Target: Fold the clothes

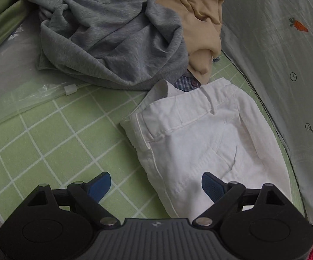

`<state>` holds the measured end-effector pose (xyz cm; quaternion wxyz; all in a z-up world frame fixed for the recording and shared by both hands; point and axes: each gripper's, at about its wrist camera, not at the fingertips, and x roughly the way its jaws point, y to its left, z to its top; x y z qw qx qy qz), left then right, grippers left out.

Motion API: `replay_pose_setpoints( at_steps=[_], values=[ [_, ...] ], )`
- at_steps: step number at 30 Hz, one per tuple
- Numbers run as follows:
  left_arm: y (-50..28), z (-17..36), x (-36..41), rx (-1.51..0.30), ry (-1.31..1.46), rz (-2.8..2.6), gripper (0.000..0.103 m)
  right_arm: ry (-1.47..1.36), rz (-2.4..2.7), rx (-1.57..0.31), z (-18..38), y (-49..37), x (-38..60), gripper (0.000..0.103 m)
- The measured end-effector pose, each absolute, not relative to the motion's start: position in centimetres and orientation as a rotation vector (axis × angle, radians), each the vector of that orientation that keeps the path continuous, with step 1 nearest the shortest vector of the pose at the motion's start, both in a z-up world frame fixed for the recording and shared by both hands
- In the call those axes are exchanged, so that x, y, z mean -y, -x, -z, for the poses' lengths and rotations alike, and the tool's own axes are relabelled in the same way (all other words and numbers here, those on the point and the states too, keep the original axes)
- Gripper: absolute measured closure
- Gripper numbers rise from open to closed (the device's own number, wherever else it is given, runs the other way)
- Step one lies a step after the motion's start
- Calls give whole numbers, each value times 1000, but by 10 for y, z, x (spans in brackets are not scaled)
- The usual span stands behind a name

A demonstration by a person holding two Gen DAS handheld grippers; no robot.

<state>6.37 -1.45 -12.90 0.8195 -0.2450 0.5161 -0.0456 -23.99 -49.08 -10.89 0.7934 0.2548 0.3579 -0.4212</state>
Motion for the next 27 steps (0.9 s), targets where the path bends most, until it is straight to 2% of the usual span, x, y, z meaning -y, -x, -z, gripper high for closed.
replay_pose_setpoints(
  at_steps=[9,12,14,15,17,19,23,27],
  values=[
    [-95,142,18,-1083,570,140,10,-597,998,-843,128,256,464,4],
    [-99,143,19,-1073,585,138,13,-593,1033,-848,127,257,466,4],
    [-101,143,19,-1065,593,132,37,-586,1049,-844,126,257,468,4],
    [-101,144,19,-1063,593,119,43,-587,1054,-838,125,257,468,4],
    [-102,141,19,-1059,603,140,68,-597,1063,-827,125,258,471,4],
    [-103,133,21,-1040,593,171,79,-614,1068,-824,128,261,474,4],
    [-96,105,40,-965,485,220,85,-663,1071,-799,135,267,482,4],
    [-85,72,65,-877,450,291,86,-699,1061,-766,139,277,494,4]
  ],
)
